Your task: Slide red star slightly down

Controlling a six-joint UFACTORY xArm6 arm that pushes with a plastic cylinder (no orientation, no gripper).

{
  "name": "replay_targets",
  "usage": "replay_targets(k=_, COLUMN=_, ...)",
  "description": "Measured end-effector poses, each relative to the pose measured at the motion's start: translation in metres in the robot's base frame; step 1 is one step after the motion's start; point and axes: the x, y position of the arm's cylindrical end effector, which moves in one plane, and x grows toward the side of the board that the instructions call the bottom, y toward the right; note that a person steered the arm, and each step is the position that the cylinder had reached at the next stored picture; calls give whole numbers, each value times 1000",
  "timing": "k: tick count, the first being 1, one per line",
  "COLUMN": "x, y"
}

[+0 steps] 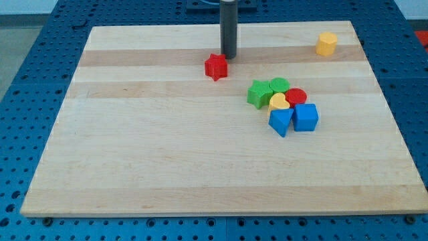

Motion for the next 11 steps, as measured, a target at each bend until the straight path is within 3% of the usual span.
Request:
replay_targets(k=2, x=61, y=8)
replay_targets(k=7, x=-4, y=-3)
replay_targets(k=10, x=98, y=-19)
replay_targets(k=11, x=98, y=-19)
